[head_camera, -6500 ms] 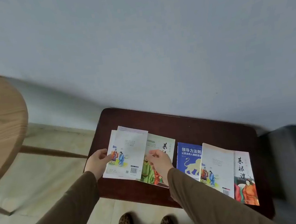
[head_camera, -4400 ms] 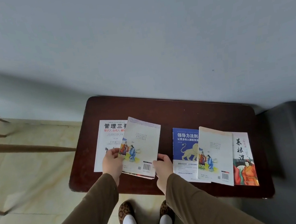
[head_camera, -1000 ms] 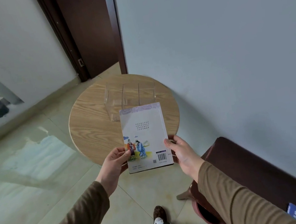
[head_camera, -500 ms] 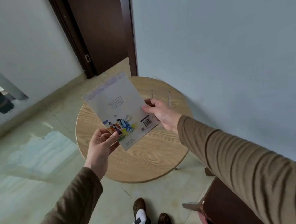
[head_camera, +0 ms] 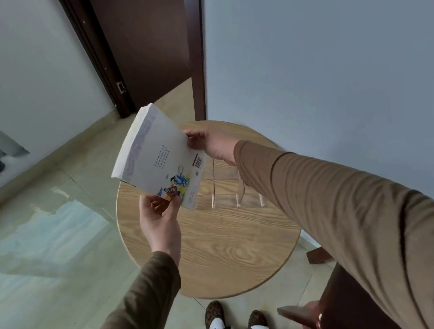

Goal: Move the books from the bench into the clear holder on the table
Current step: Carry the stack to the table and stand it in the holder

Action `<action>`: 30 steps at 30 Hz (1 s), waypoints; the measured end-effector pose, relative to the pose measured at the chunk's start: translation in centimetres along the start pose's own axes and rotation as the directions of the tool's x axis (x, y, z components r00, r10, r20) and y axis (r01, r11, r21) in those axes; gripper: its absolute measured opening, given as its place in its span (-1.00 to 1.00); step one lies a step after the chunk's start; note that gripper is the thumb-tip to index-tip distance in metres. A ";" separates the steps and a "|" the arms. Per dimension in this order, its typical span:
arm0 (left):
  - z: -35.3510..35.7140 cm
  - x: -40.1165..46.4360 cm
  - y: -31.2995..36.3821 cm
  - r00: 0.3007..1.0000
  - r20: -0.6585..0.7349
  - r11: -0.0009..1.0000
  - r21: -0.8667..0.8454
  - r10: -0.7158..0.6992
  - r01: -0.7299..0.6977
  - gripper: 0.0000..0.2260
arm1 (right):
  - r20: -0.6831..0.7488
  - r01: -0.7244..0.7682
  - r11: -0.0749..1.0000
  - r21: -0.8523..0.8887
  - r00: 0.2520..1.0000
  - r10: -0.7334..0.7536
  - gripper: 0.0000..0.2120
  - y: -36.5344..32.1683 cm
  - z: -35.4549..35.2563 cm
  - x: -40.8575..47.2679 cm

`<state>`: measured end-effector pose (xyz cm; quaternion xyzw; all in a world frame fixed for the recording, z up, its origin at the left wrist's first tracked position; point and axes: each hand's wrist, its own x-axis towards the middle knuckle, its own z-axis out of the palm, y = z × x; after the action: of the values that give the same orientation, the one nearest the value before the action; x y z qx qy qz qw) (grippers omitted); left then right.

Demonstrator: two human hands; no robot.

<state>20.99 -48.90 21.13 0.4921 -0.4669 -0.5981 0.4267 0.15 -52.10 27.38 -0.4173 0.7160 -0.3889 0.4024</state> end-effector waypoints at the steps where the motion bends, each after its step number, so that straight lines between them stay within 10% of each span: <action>1: 0.4 0.1 -0.4 1.000 -0.010 1.000 0.012 0.006 -0.006 -0.72 | -0.012 -0.004 1.000 -0.025 1.000 0.004 -0.69 0.3 0.1 0.6; 19: 7.1 0.7 -6.3 0.973 -0.225 0.978 0.184 -0.053 0.096 -0.77 | 0.084 -0.026 0.960 -0.279 0.995 0.051 -0.71 4.9 -1.7 4.7; 30: 8.2 1.2 -8.1 0.956 -0.222 0.951 0.200 -0.192 0.237 -0.72 | 0.157 -0.134 0.861 -0.491 0.958 0.238 -0.39 7.1 -2.5 6.6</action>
<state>12.33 -47.37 13.65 0.6427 -0.4297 -0.5322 0.3451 -6.27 -55.13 20.34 -0.4706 0.7794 -0.1137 0.3977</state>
